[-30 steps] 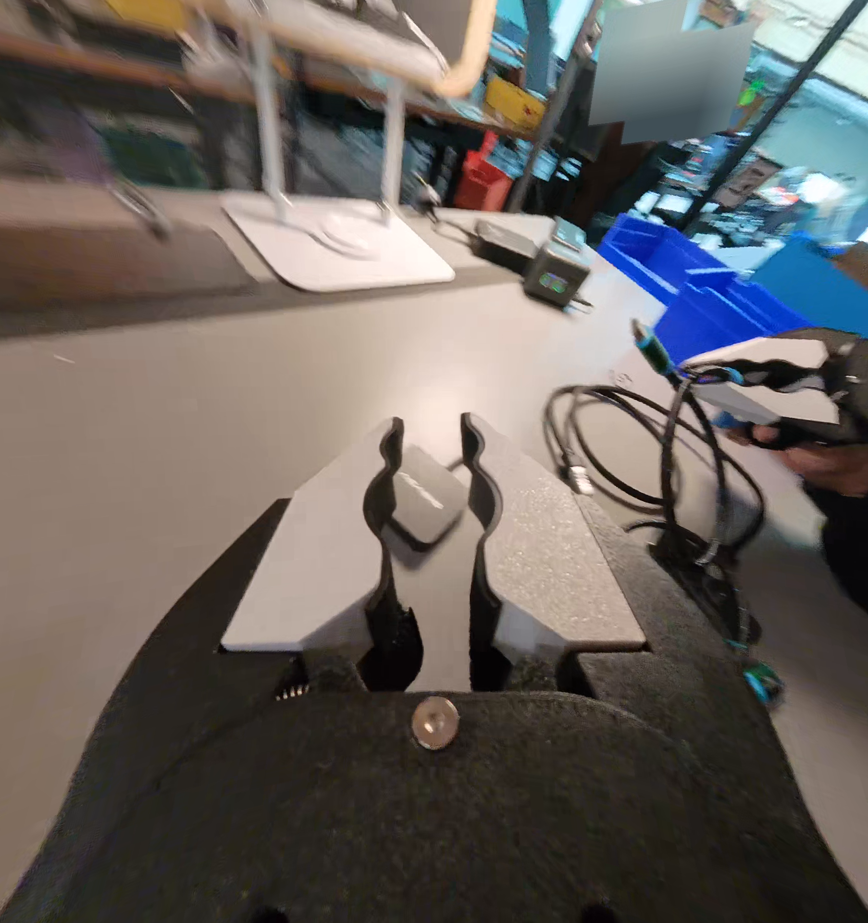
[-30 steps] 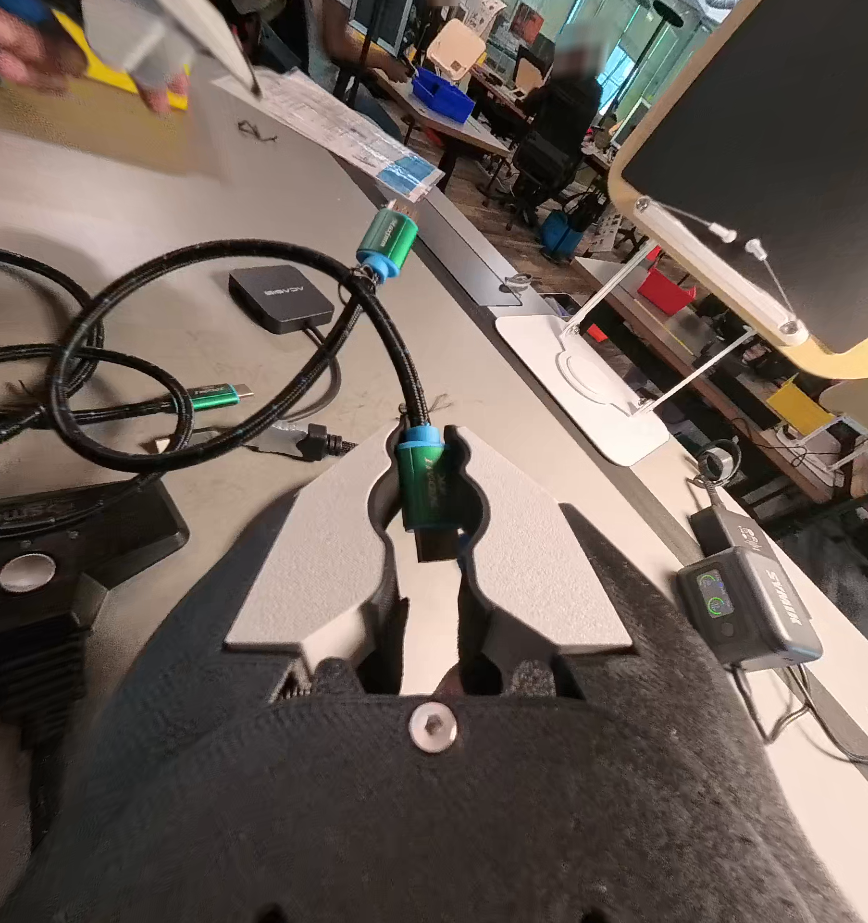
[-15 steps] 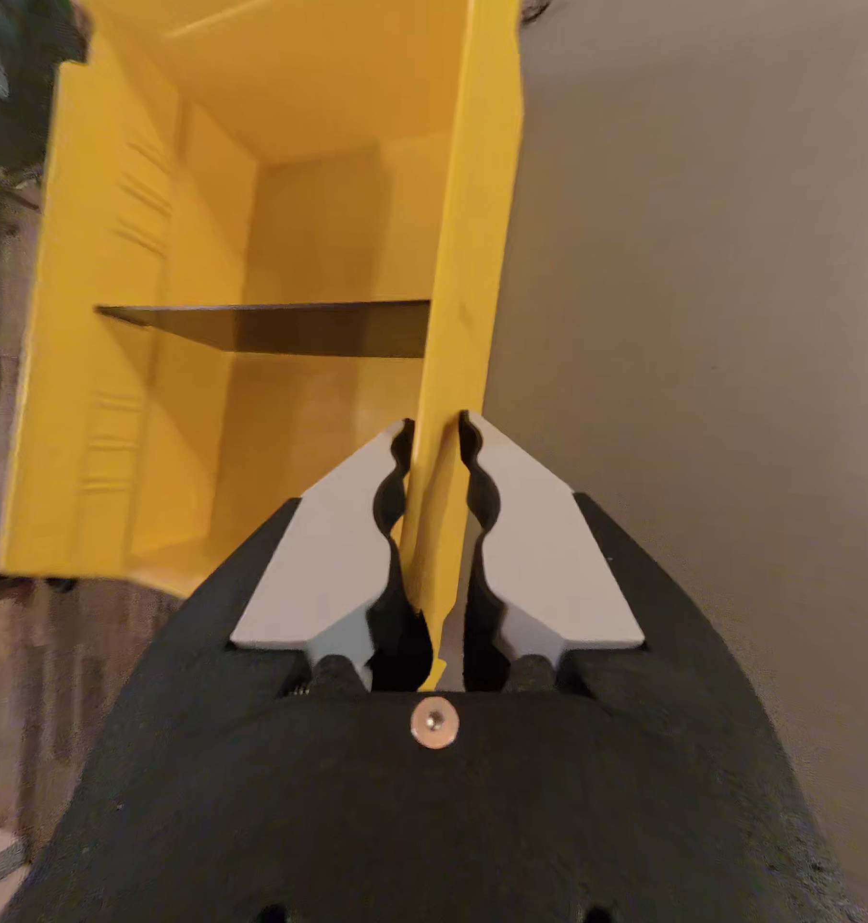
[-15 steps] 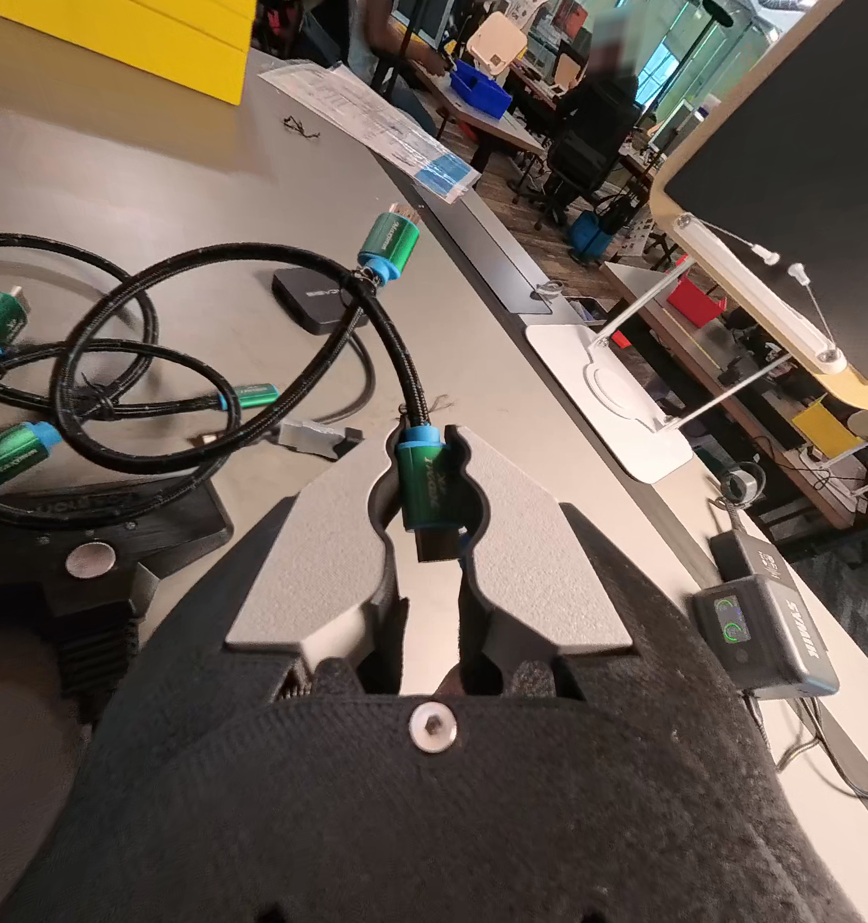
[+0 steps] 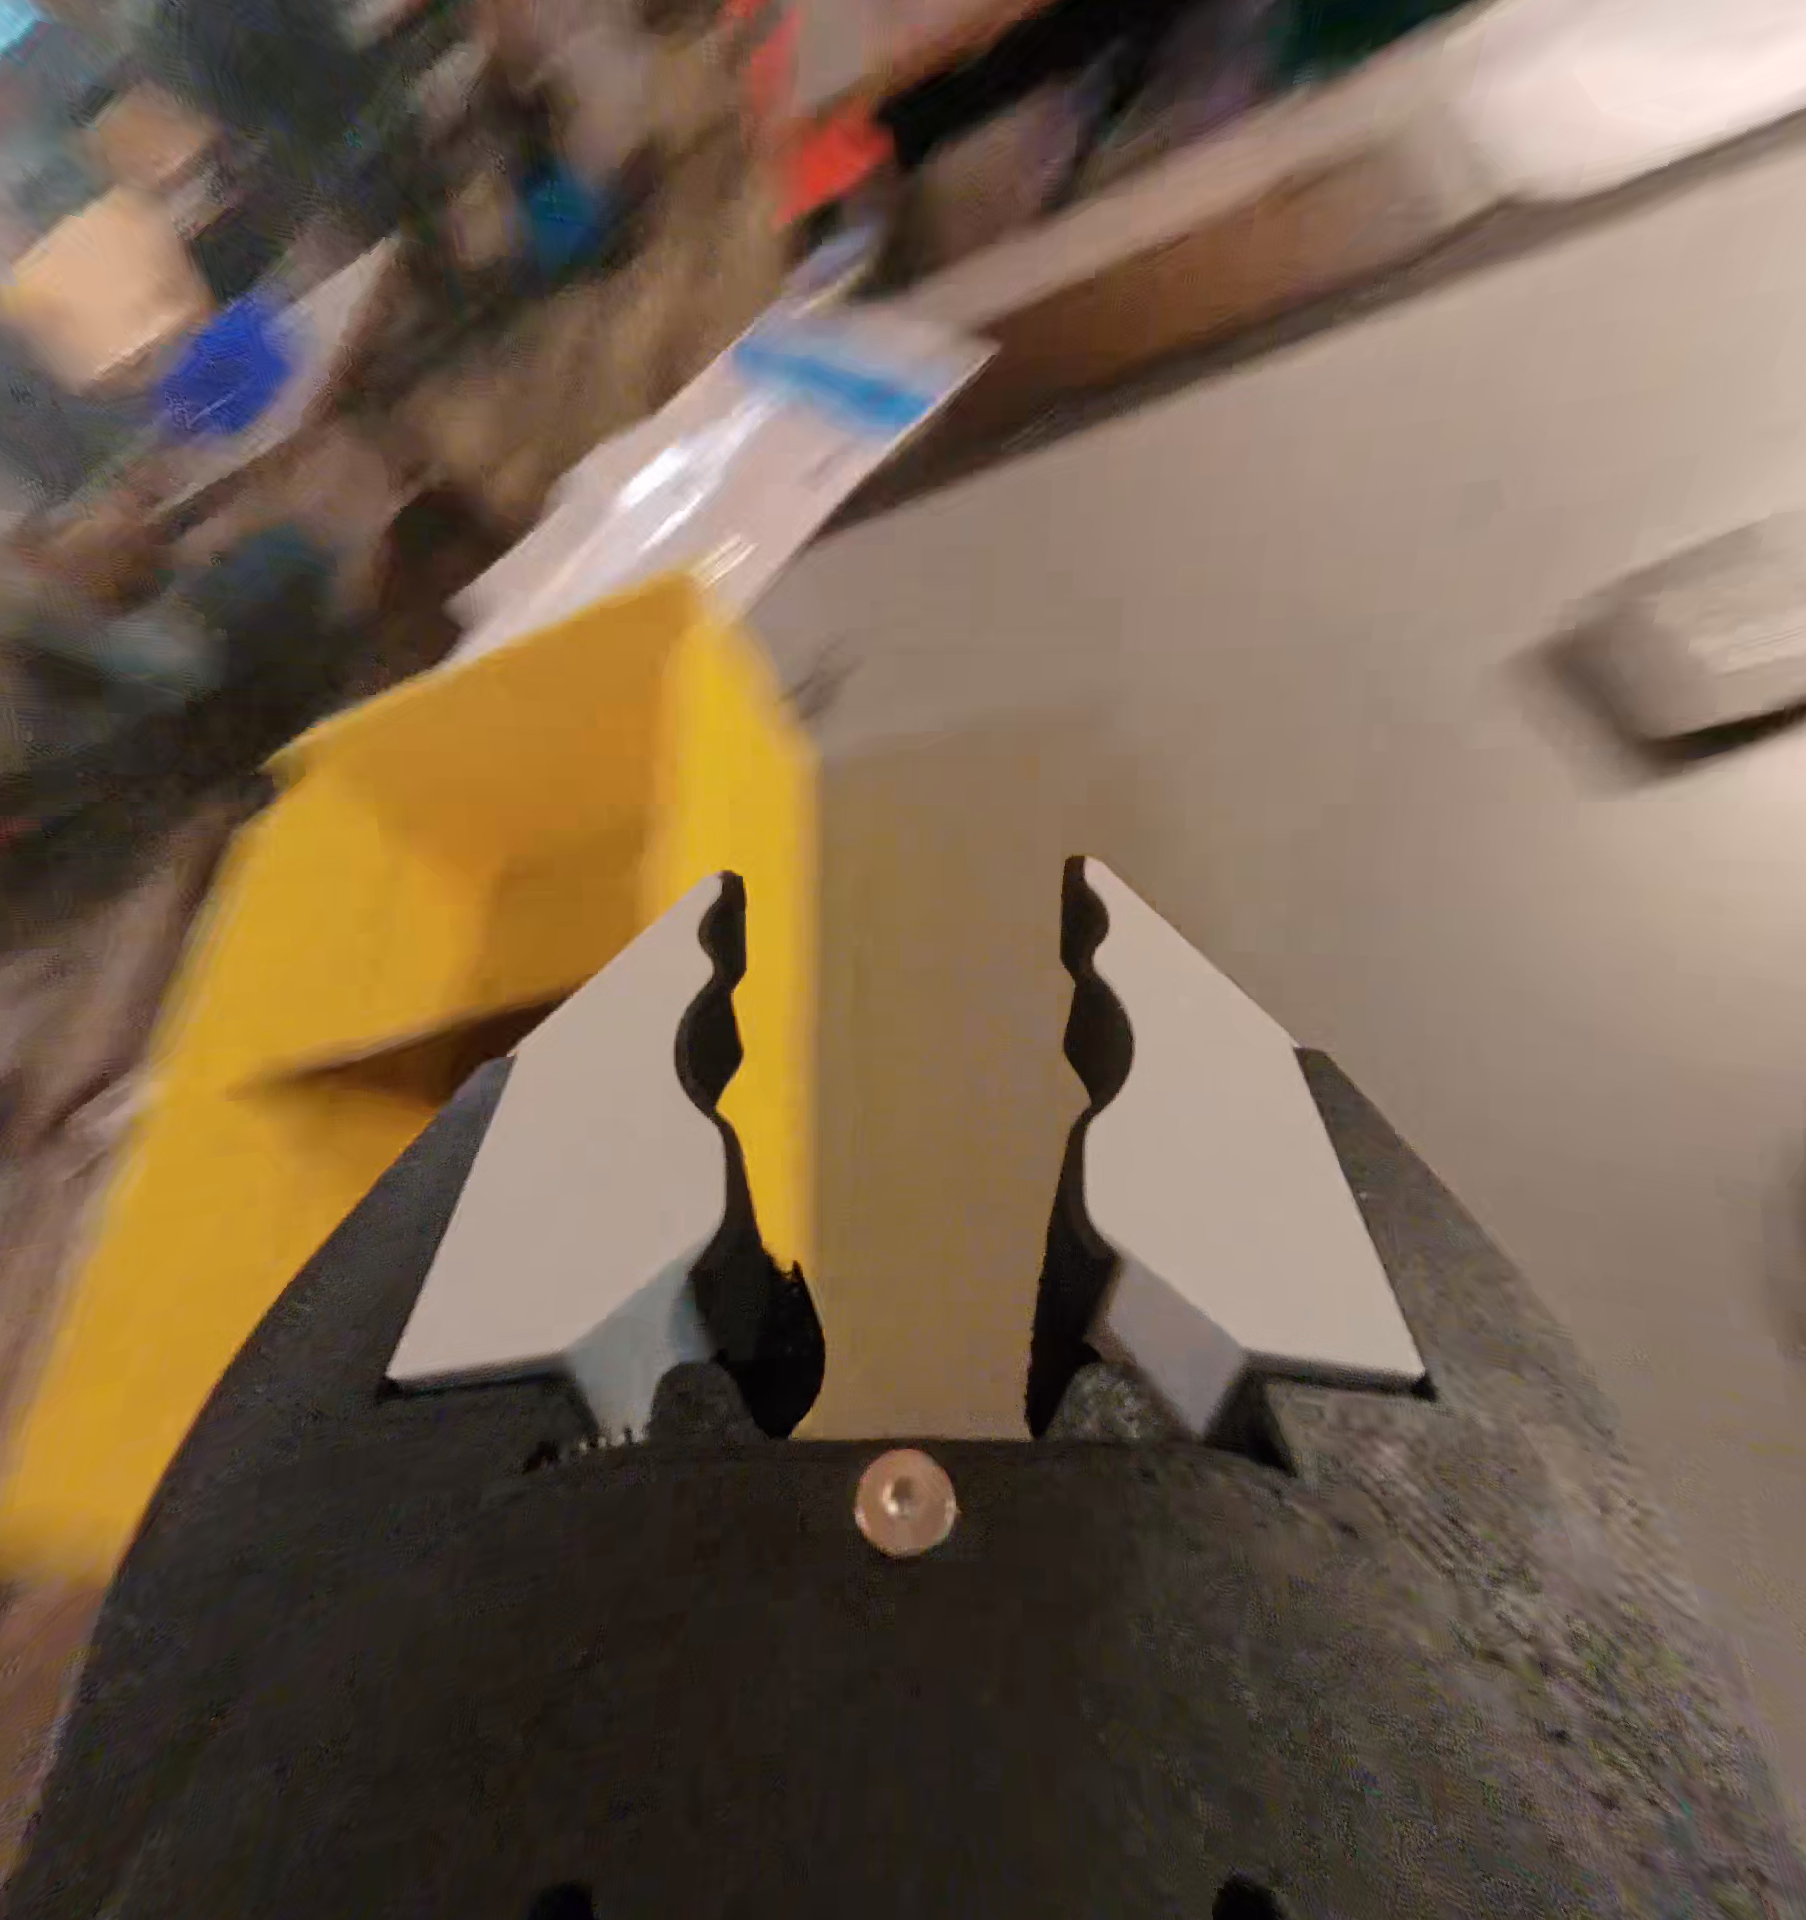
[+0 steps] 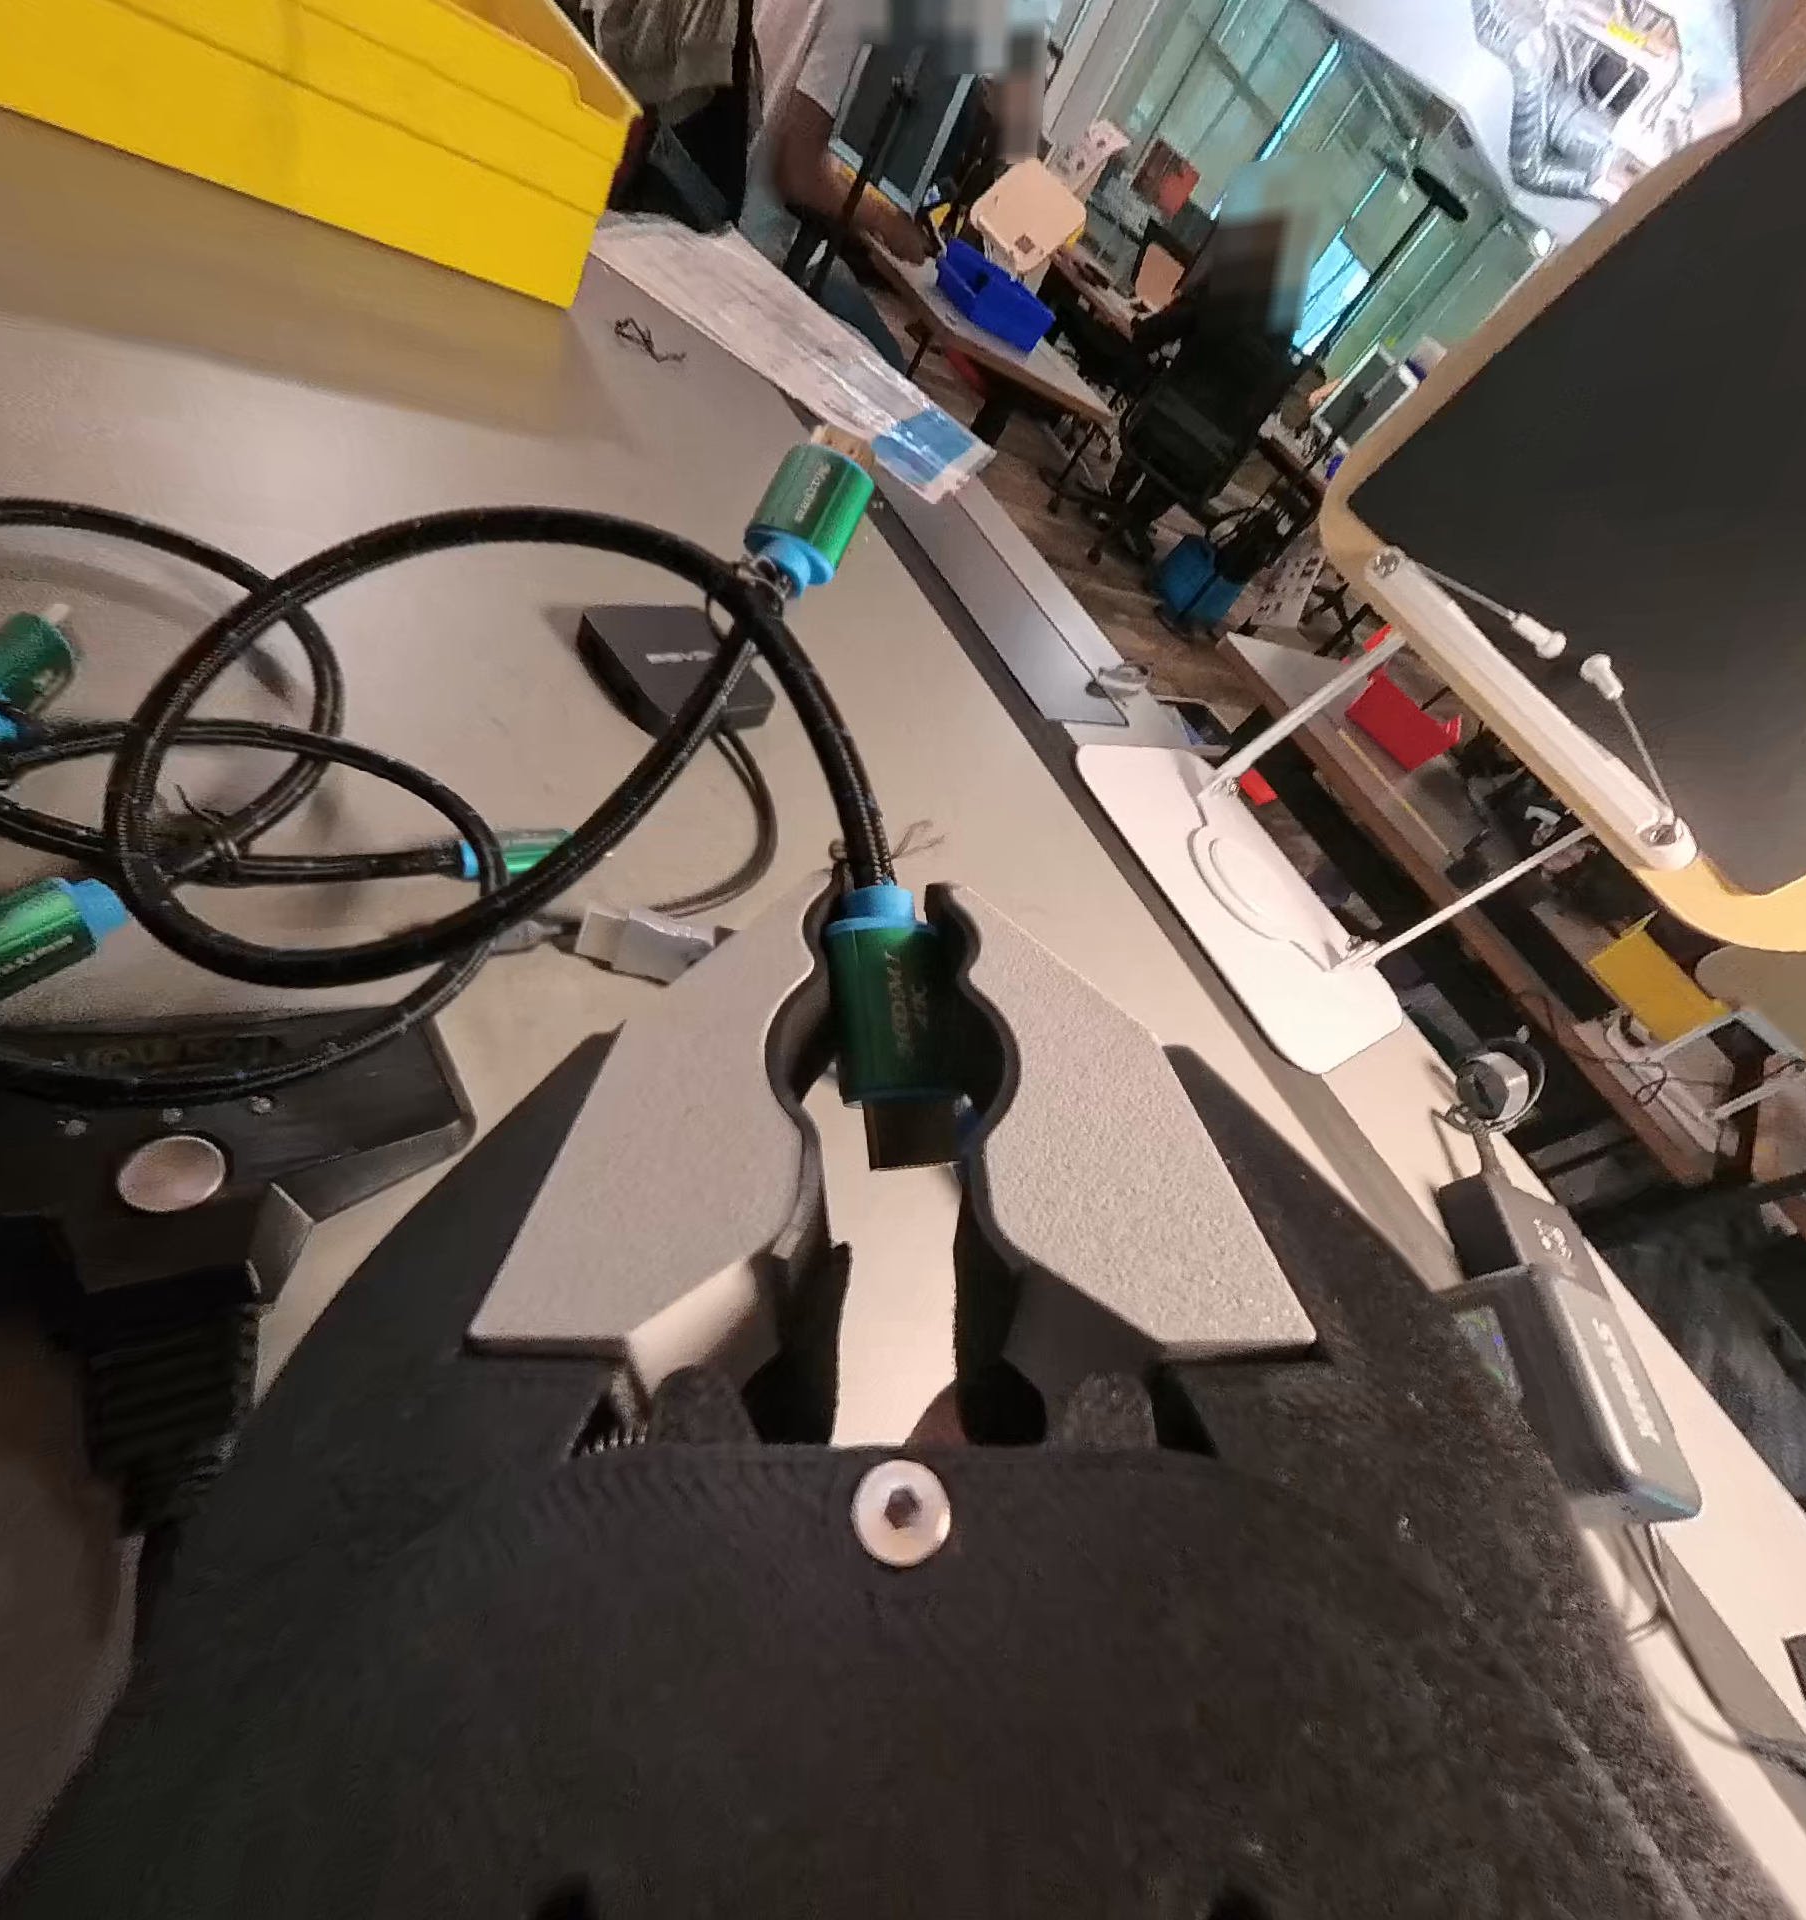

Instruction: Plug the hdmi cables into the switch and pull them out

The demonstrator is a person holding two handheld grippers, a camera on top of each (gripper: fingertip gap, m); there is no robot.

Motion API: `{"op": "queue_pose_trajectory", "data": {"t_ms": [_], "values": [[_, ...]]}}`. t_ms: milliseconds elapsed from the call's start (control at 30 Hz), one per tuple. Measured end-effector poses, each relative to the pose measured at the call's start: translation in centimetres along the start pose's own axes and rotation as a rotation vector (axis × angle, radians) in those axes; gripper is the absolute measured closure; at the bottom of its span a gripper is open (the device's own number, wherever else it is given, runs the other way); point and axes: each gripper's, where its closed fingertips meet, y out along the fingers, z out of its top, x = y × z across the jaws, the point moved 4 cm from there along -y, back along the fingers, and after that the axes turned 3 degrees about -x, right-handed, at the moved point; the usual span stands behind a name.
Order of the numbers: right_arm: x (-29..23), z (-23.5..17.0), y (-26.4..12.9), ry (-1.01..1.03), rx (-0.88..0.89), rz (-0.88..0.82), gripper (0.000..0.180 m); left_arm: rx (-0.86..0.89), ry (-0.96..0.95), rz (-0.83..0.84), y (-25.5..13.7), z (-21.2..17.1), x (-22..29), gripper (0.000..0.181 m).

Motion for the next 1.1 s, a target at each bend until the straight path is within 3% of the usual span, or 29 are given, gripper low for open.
{"op": "queue_pose_trajectory", "data": {"t_ms": [33, 100, 200, 333, 367, 400, 467, 633, 800, 933, 1100], "values": [[-0.2, 0.3, 0.0, -0.015, 0.019, -0.001, 0.163, 0.092, -0.006, -0.187, -0.4, 2.1, 3.8, 0.118], [-0.6, 0.8, -0.2, -0.052, 0.055, -0.003, 0.164, 0.207, -0.061, -0.581, -1.2, 5.6, 10.9, 0.117], [-1.2, 1.6, -0.4, -0.096, 0.103, -0.014, 0.164, 0.162, -0.261, -1.081, -0.9, 8.5, 18.9, 0.112], [-1.7, 1.9, -0.5, -0.137, 0.128, -0.013, 0.164, 0.034, -0.434, -1.381, 0.6, 10.3, 24.3, 0.098], [-1.7, 1.8, -0.4, -0.15, 0.122, -0.023, 0.164, 0.032, -0.444, -1.417, 0.4, 10.5, 25.0, 0.103], [-1.6, 1.7, -0.4, -0.161, 0.114, -0.036, 0.164, 0.035, -0.429, -1.451, 0.1, 10.5, 25.6, 0.12], [-1.2, 1.5, -0.4, -0.171, 0.095, -0.064, 0.164, 0.053, -0.363, -1.458, -0.4, 10.1, 26.3, 0.166], [0.8, 0.6, -0.8, -0.109, 0.071, -0.127, 0.164, 0.175, -0.578, -1.323, 2.2, 10.4, 20.1, 0.166], [1.0, -0.1, -0.4, -0.066, 0.037, -0.105, 0.164, 0.223, -0.854, -1.208, 7.0, 7.7, 12.3, 0.168], [0.2, -0.6, 0.3, -0.088, -0.001, -0.081, 0.164, 0.173, -0.9, -1.187, 8.9, 6.1, 12.4, 0.167], [-0.2, -2.0, 1.0, -0.067, -0.039, -0.039, 0.164, 0.032, -0.803, -1.188, 9.4, 4.6, 14.9, 0.162]]}}
